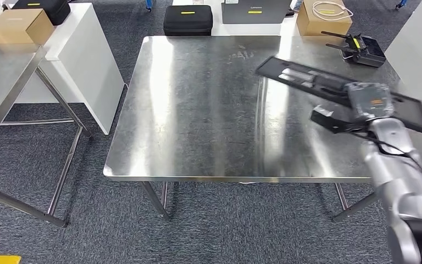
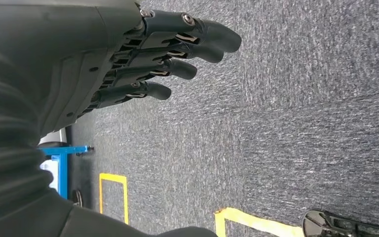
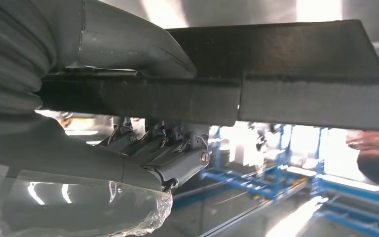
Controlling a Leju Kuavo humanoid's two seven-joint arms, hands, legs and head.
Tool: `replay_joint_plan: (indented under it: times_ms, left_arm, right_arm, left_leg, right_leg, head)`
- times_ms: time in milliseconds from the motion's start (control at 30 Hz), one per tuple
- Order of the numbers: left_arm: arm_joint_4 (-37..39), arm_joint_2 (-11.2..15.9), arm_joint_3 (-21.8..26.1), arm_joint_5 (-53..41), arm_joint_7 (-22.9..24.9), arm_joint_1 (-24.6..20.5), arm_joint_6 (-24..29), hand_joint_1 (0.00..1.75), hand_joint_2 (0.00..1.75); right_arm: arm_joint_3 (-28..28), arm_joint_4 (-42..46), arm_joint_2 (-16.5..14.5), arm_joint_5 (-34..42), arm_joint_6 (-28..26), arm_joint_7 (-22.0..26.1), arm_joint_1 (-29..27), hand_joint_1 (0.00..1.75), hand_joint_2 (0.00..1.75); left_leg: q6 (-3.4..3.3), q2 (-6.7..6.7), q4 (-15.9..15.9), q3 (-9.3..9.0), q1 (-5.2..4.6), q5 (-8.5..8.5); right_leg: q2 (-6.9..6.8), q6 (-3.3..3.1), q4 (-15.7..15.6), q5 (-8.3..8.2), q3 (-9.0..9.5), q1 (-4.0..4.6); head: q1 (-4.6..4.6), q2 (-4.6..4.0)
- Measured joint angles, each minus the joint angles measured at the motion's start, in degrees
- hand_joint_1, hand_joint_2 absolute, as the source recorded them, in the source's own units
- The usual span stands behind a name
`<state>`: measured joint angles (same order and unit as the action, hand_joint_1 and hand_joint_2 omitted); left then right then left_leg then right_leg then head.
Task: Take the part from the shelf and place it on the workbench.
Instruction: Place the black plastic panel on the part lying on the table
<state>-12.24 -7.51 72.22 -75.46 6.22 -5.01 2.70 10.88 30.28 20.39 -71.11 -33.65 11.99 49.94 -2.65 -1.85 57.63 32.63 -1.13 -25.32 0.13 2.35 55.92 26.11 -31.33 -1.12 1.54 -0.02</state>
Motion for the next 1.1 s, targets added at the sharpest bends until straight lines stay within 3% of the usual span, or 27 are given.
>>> replay_joint_plan:
  times_ms: [233, 433, 1100]
  left_arm:
    - [0.00, 0.24, 0.27, 1.40, -0.73, -0.10, 1.22, 0.00, 1.75]
    - [0.00, 0.43, 0.96, 2.73, -1.50, -0.13, 2.93, 0.00, 1.75]
    - [0.00, 0.83, 1.39, 1.57, -5.83, -0.11, 1.39, 0.00, 1.75]
  right_arm:
    - [1.03, -4.40, -6.42, -4.96, -2.72, -2.19, 0.29, 1.75, 1.75]
    - [1.30, -6.24, -9.39, -9.06, -5.52, -3.92, 0.40, 1.75, 1.75]
    - [0.19, -7.56, -9.35, -13.79, -5.09, -6.30, 0.70, 1.75, 1.75]
  left_leg:
    - [0.03, -0.06, -0.01, 0.12, 0.00, 0.02]
    - [0.03, -0.12, 0.00, 0.14, -0.05, 0.02]
    - [0.03, -0.12, 0.01, 0.13, -0.11, 0.02]
  right_leg:
    - [-0.07, 0.00, 0.01, 0.00, -0.03, 0.01]
    - [-0.10, 0.00, 0.00, 0.00, -0.03, -0.01]
    - [-0.10, 0.01, -0.01, 0.00, -0.04, -0.06]
  head:
    - [0.00, 0.00]
    - [-0.01, 0.00]
    - [-0.02, 0.00]
